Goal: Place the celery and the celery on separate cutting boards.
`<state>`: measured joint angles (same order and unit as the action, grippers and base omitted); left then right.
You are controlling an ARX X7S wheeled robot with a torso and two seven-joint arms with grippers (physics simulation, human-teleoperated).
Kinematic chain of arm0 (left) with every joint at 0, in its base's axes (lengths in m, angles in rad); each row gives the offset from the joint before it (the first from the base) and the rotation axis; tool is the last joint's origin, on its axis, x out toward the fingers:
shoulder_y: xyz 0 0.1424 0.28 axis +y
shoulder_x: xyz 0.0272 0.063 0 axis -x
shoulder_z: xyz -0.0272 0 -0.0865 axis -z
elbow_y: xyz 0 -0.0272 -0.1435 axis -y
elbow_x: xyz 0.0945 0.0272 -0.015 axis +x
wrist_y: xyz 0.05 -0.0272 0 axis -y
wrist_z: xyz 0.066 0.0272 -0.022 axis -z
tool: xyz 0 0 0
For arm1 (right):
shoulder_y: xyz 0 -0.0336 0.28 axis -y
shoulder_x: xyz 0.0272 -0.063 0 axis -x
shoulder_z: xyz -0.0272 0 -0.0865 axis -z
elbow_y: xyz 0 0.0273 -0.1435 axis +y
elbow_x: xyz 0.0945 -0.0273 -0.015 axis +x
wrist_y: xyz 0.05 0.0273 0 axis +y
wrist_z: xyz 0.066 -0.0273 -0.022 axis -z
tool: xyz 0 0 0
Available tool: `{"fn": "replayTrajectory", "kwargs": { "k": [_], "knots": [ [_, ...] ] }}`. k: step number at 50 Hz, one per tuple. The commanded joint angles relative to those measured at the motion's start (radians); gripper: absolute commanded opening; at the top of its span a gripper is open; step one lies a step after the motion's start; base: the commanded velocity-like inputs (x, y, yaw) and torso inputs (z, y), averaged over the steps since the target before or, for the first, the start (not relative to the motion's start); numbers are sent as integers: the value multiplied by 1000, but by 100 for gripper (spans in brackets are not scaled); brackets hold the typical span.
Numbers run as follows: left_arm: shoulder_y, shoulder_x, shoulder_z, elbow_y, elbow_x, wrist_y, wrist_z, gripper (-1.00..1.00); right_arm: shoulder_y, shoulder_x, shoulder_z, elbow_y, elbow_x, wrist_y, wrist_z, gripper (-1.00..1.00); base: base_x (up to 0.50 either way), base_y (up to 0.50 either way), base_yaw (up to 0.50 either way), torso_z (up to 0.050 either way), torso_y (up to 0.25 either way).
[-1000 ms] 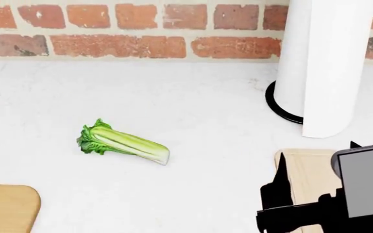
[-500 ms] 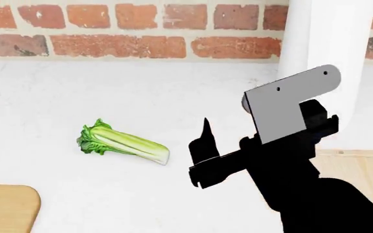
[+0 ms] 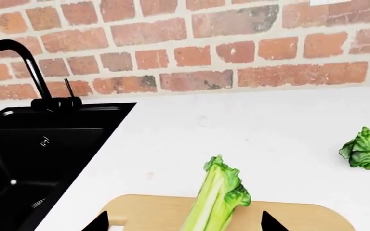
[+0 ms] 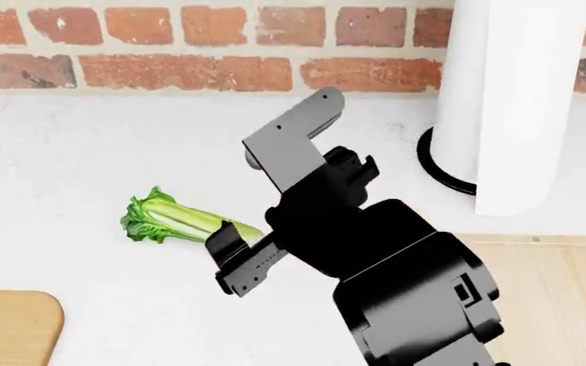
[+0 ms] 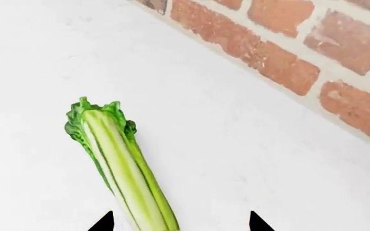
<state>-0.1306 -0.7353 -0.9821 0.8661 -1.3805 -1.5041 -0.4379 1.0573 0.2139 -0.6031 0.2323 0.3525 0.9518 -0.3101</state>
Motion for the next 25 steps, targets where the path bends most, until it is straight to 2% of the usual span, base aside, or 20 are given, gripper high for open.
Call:
{"fn": "replayTrajectory", "kwargs": {
  "k": [1,12,17,25],
  "knots": [
    [15,6,21,0,-17,69,9,100,94,-63,-73,168,10,-13,-122,100,0,0,0,0,0],
    [64,1,-19,0,-15,88,32,100,139,-149,-95,475,-8,-173,-190,100,0,0,0,0,0],
    [59,3,-3,3,-26,92,12,100,184,-206,-103,705,-13,-295,-231,100,0,0,0,0,0],
    [81,7,-3,11,-21,104,17,100,227,-213,-362,888,287,-434,-212,100,0,0,0,0,0]
  ]
}}
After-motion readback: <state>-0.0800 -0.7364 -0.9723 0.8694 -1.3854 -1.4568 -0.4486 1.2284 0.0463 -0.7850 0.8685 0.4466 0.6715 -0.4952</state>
